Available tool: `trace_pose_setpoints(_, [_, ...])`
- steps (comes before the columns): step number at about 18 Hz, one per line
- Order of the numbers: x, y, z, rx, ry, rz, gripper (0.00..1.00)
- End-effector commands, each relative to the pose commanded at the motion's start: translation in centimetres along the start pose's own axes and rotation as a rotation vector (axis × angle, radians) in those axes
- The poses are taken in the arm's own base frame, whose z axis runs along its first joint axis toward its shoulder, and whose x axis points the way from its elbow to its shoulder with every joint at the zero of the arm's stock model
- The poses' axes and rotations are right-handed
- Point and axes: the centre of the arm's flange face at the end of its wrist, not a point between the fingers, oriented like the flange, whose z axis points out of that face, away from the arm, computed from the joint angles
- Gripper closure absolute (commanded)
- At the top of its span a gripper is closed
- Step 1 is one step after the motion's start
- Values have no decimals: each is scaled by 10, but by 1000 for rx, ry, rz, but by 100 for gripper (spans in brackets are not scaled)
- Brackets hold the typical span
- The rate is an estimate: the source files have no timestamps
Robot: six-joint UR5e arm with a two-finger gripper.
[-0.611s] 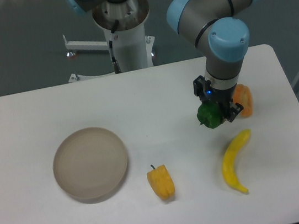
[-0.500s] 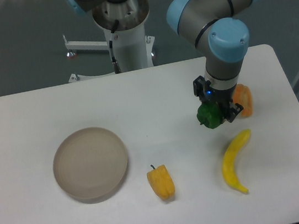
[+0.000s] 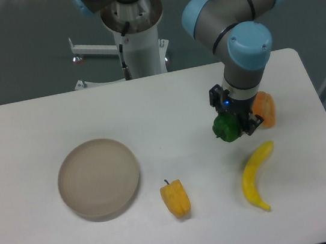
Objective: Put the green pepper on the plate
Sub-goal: 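Carry the green pepper over the plate and lower it onto it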
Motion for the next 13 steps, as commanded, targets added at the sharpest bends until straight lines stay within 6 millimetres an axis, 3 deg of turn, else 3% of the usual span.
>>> trace_pose_setpoints(3, [17,-33,-2,85,15,17,97])
trace_pose_setpoints(6, [51,-102,8,86,45,-53,98])
trace_pose_setpoints(8, [74,-148,21,85,48,-64,98])
trace_pose_setpoints(10, [92,-182,33,96,27,-55,98])
trace_pose_setpoints(11, [114,-203,51,85,51,-50,98])
trace_pose_setpoints(13, [128,-222,71,87,48,-60,98])
